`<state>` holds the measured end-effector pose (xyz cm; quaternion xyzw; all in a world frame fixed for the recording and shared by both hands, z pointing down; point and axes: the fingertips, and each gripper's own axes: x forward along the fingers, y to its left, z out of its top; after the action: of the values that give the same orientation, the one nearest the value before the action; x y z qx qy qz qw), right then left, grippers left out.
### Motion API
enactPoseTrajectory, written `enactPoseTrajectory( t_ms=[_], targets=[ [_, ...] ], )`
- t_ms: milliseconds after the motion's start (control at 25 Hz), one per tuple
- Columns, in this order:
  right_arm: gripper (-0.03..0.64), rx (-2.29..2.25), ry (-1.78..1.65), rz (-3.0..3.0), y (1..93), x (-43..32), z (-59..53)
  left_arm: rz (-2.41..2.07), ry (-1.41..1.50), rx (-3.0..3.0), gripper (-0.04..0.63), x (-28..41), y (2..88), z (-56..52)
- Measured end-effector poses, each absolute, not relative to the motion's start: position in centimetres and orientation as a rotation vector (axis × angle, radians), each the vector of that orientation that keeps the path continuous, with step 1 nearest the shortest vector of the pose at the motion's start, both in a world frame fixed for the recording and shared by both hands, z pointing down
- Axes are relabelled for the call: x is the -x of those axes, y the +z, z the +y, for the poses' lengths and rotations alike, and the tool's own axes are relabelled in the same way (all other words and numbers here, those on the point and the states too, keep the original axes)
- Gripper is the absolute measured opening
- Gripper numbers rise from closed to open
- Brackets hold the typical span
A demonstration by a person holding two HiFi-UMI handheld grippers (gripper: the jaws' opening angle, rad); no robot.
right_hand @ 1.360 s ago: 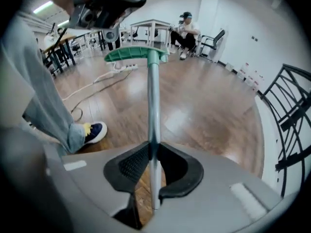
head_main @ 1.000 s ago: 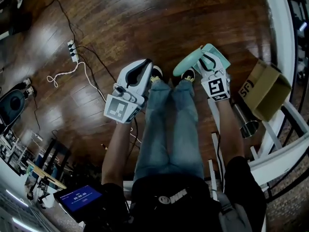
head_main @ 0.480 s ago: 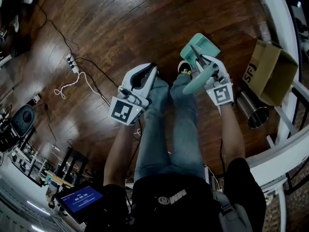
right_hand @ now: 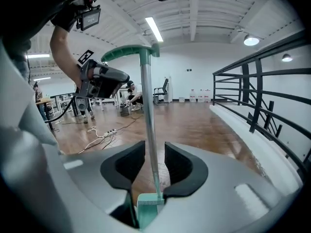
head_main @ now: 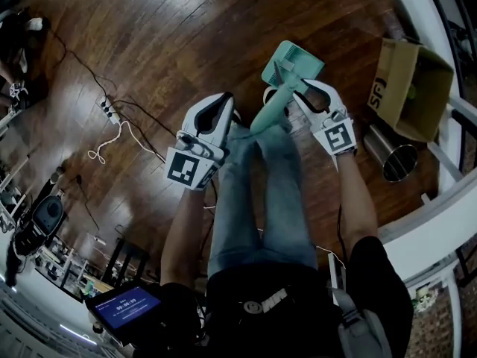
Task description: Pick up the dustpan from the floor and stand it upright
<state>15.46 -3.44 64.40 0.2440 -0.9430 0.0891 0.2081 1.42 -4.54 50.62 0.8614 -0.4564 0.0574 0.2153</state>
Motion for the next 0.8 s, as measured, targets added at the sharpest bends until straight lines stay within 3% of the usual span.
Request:
enactPoseTrajectory(
  t_ms=[160, 320, 600, 800],
  targets=[
    [0.117, -0.819, 0.266, -2.608, 58.9, -17.8, -2.4, -1.266, 0.175, -2.418, 0.028, -0.3, 46.6, -2.5],
    [0.079, -1.004, 0.252, -2.641, 47.5, -17.7, -0.3, -1.288, 0.14, -2.486, 0.023, 2.2, 38.2, 1.0],
    [0.004, -1.175, 0.048, -2.763, 27.0, -11.9, 3.0, -1.423, 0.073, -2.698, 0.018, 4.8, 23.0, 6.1],
    [0.003, -1.106, 0.106, -2.871, 18.9, -5.3, 8.3, -1.509, -0.027, -2.633, 0.018, 4.9, 16.4, 9.1]
  ],
)
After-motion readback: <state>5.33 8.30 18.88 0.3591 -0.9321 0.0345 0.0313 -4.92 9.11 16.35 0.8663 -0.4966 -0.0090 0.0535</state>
